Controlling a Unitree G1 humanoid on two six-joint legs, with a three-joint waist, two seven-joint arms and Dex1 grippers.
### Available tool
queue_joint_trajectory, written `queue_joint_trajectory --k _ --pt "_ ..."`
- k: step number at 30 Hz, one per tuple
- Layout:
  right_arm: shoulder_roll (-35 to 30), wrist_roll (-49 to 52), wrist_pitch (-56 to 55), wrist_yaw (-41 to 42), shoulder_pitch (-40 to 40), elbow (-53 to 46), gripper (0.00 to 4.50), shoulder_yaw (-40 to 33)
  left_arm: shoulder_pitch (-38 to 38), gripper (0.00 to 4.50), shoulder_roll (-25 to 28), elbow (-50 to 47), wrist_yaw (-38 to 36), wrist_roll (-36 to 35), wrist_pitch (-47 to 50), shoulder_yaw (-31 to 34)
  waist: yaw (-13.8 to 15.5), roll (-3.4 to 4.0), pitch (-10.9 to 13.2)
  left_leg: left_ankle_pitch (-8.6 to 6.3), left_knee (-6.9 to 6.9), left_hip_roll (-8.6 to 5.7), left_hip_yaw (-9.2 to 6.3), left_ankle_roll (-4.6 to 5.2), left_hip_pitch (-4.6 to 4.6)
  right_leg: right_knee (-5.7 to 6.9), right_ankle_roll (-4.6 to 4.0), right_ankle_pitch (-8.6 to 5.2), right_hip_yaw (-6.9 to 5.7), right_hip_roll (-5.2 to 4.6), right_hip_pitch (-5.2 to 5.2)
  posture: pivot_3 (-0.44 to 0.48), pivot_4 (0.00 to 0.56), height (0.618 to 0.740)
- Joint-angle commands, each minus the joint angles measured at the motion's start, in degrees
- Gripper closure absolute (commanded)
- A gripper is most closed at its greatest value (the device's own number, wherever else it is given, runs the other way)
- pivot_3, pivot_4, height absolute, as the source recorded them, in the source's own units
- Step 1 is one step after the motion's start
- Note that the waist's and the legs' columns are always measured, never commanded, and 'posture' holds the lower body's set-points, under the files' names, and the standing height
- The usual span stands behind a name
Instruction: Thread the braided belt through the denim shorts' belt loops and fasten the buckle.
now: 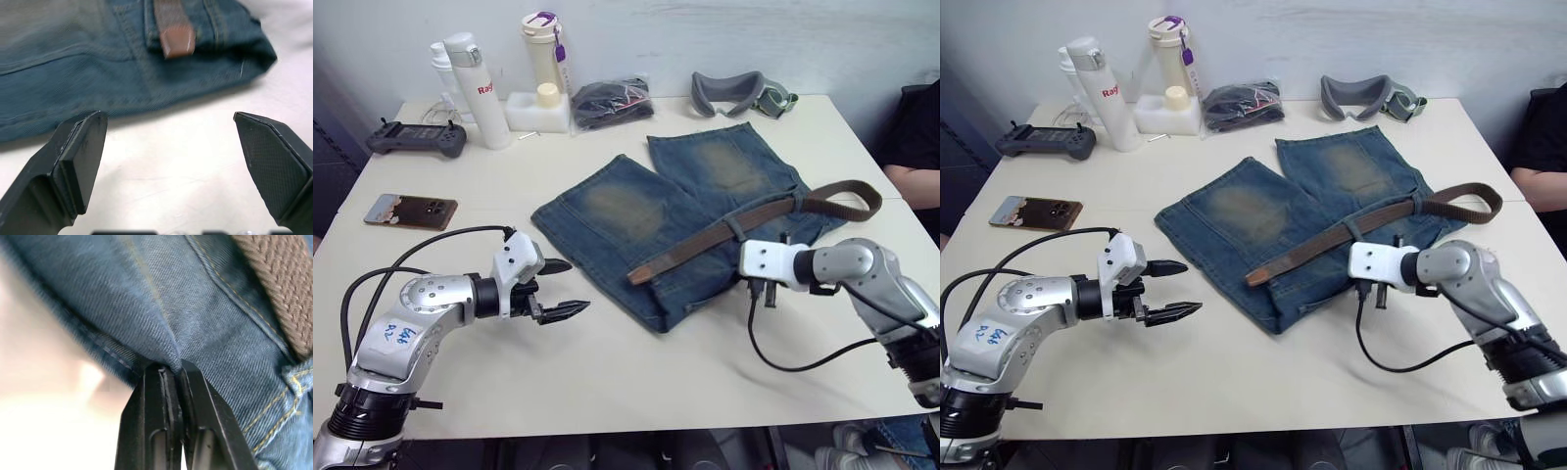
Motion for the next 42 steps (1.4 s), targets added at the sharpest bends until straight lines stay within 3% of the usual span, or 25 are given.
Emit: queue_joint_trajectory --k 1,7,10,15,17,20,24,30,34,42 --pt "-2.3 -3.6 -5.0 -0.8 -2.4 7.7 4.45 -1.8 -0.2 0.00 -0.3 -2.1 0.4 0.3 -1.0 0.1 0.0 0.00 0.0 0.00 0.00 0.00 0.00 0.00 0.00 -0.01 0.00 0.00 0.00 0.00 0.00 0.000 0.150 0.735" --pt "-0.7 -1.0 -5.8 -1.0 -4.7 10.7 4.45 -4.9 -0.5 0.00 -0.5 -2.2 0.7 0.8 -1.3 -0.6 -0.1 0.00 0.0 0.01 0.00 0.02 0.01 -0.01 0.00 0.01 0.00 0.00 0.01 0.03 0.00 0.000 0.150 0.735" --pt "-2.3 3.3 -1.2 4.0 -5.1 7.4 3.42 -7.9 -1.0 0.00 -0.8 -2.5 0.4 0.2 -0.7 -0.9 -0.1 0.01 0.0 0.01 0.00 0.02 0.02 -0.03 0.00 0.04 0.00 0.00 0.03 0.02 -0.01 0.000 0.150 0.735" --pt "-5.9 8.0 8.6 9.6 -9.5 4.5 0.85 -12.7 -4.6 0.00 -0.7 -1.7 -0.2 -1.0 1.8 -1.5 -0.1 0.08 0.0 0.01 -0.01 0.03 0.04 -0.02 -0.01 0.07 0.00 0.00 0.02 0.03 -0.06 0.000 0.150 0.735" --pt "-4.8 11.8 15.1 10.5 -11.3 2.3 0.04 -14.8 -6.4 0.00 -1.2 -1.2 0.1 -1.6 2.7 -1.3 -0.1 0.08 0.0 0.00 -0.02 0.08 0.02 -0.05 0.01 0.06 0.00 0.00 0.02 0.08 -0.05 0.000 0.150 0.735" --pt "3.0 21.1 26.0 6.2 -11.7 -4.1 0.04 -20.3 -8.3 0.00 -2.5 -1.2 1.1 -3.1 4.5 -0.2 -0.5 0.01 0.0 -0.03 -0.03 0.20 0.03 -0.13 0.03 0.06 -0.04 -0.02 0.06 0.21 -0.04 0.000 0.150 0.735" --pt "12.7 33.8 47.2 -1.0 -4.5 -16.1 0.04 -26.0 -8.8 0.00 -3.6 -3.6 2.6 -4.9 7.0 0.5 -0.2 -0.04 0.0 -0.02 -0.02 0.43 -0.08 -0.35 0.00 0.20 -0.15 -0.08 0.09 0.53 -0.09 0.000 0.150 0.735" --pt "23.0 42.7 70.1 -14.9 -0.4 -19.3 0.04 -33.7 -8.1 0.00 -4.1 -5.8 4.4 -5.5 8.4 0.5 0.1 -0.04 0.0 -0.02 0.03 0.33 -0.10 -0.33 -0.04 0.31 -0.18 -0.09 0.09 0.38 -0.13 0.000 0.150 0.735" --pt "27.0 43.3 74.7 -21.2 -0.9 -17.6 0.04 -37.0 -7.4 0.00 -4.3 -6.8 6.0 -5.7 10.5 0.3 -0.1 -0.05 0.0 -0.02 -0.04 0.33 -0.10 -0.33 0.00 0.27 -0.19 -0.10 0.08 0.38 -0.12 0.000 0.150 0.735" --pt "27.1 43.4 77.3 -24.9 -2.3 -12.1 0.04 -37.8 -6.7 0.00 -3.3 -7.5 6.4 -5.3 11.2 0.5 -0.2 -0.04 0.0 -0.02 -0.10 0.36 -0.04 -0.33 -0.01 0.25 -0.23 -0.12 0.12 0.48 -0.18 0.000 0.150 0.735"
